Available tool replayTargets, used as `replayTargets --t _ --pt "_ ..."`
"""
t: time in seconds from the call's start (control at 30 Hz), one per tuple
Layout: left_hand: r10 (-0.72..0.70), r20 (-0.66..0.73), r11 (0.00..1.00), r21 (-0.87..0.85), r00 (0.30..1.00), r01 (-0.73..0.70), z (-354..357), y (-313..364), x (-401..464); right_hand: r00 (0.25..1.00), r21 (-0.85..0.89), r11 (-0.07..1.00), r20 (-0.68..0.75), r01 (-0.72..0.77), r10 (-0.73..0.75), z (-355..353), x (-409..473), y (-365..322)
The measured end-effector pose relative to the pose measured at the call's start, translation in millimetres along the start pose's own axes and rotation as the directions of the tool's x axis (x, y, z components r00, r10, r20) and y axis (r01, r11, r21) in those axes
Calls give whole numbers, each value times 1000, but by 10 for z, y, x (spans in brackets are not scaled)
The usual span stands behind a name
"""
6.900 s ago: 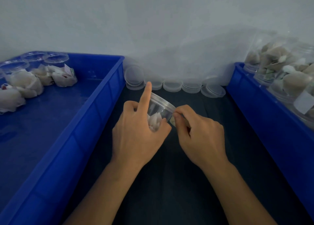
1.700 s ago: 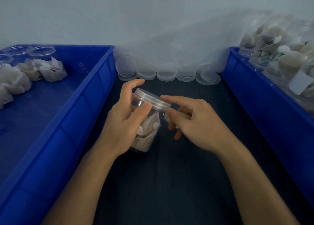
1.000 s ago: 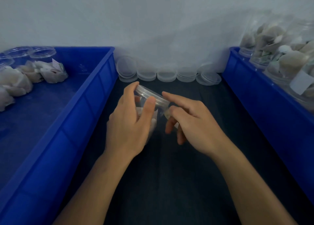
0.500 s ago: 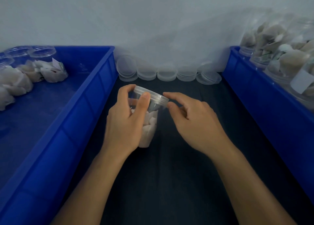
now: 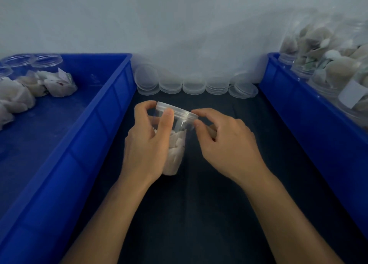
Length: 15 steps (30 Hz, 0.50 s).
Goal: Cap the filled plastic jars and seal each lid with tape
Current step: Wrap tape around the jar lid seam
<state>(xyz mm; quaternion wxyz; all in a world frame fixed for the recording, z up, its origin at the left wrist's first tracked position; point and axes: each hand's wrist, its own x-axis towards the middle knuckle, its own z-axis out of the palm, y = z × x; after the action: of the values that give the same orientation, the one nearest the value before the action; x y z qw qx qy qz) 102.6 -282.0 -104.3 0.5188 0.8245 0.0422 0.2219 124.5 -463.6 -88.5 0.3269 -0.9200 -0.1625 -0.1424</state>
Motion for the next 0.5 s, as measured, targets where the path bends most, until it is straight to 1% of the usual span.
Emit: replayTargets --t 0.07,0.13,0.2,0.27,0.3,0.43,0.5 --pt "-3 14 1000 11 1000 3 0 21 -8 1000 -9 1000 -9 2 -2 3 -13 -30" --pt "0 18 998 64 1000 -1 8 58 -19 1000 -11 1000 -25 10 -10 7 -24 -56" --pt "37 -11 982 185 999 -35 15 84 -21 999 -18 1000 -44 23 -24 13 -31 -70" --pt "116 -53 937 337 992 -92 13 94 -22 998 -20 999 -61 32 -33 28 -44 -89" --pt "138 -65 920 378 988 -104 15 98 -30 997 -18 999 -68 38 -39 39 -57 -105" --pt "121 -56 922 375 991 -91 50 101 -50 999 6 999 -35 38 -38 67 -89 -167" --pt "121 -50 918 385 991 -93 46 88 -36 1000 62 998 1 16 -16 68 -89 -165"
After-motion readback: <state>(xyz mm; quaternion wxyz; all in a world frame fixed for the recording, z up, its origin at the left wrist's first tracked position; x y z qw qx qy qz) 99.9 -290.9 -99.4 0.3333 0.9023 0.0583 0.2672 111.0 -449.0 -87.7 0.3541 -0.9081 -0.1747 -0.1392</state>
